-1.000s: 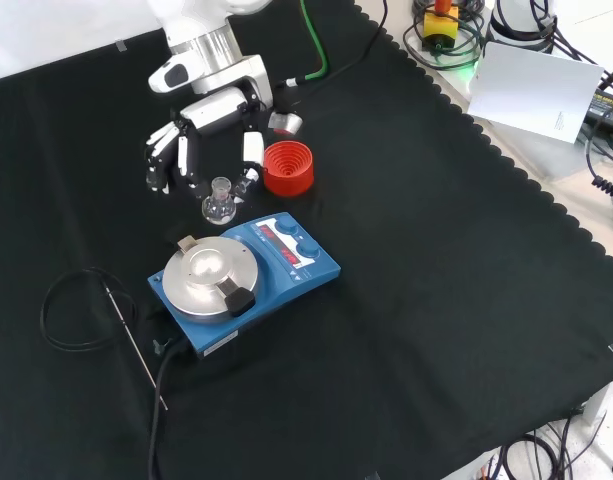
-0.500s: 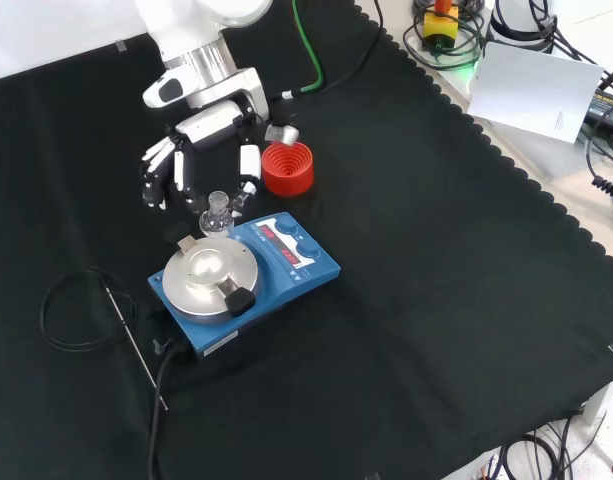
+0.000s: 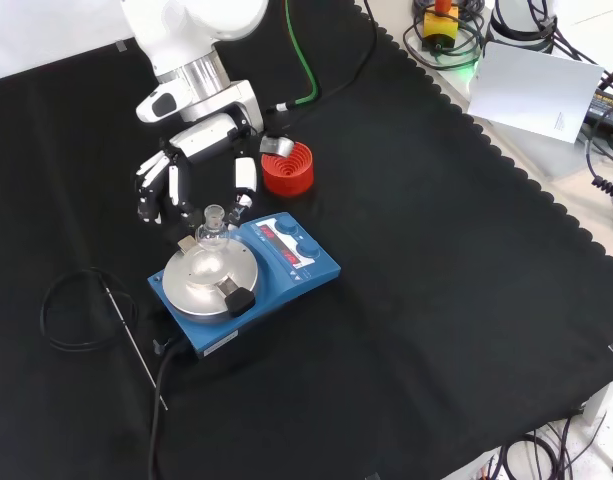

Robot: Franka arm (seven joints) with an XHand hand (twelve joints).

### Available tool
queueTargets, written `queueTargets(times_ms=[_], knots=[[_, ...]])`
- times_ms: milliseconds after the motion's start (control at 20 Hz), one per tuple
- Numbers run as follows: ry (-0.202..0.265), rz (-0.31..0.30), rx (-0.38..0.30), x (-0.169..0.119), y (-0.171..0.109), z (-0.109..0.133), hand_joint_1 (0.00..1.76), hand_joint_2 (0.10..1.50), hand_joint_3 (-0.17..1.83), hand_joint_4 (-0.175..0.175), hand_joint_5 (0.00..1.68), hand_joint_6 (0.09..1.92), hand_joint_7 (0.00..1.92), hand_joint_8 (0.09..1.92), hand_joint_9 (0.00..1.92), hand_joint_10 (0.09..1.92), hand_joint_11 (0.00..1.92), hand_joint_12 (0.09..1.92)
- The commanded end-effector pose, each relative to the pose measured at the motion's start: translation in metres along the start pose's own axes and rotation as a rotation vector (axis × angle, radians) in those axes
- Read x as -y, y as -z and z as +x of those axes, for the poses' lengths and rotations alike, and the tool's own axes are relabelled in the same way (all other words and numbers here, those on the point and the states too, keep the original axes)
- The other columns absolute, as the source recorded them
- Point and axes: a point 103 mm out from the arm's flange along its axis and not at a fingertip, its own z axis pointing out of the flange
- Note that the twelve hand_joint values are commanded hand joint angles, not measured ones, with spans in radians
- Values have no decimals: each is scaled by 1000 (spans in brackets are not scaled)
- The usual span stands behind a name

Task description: Place the round-bottom flask on the heater.

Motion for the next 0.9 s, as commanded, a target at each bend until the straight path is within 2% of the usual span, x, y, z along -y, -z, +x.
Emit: queueTargets(times_ms=[50,900], knots=[[1,19,-2,-9,-9,0,1133,584,864,95,1209,889,348,663,582,617,125,1404],[-6,53,8,-13,-24,-1,1134,584,864,92,1211,886,350,663,583,617,122,1404]])
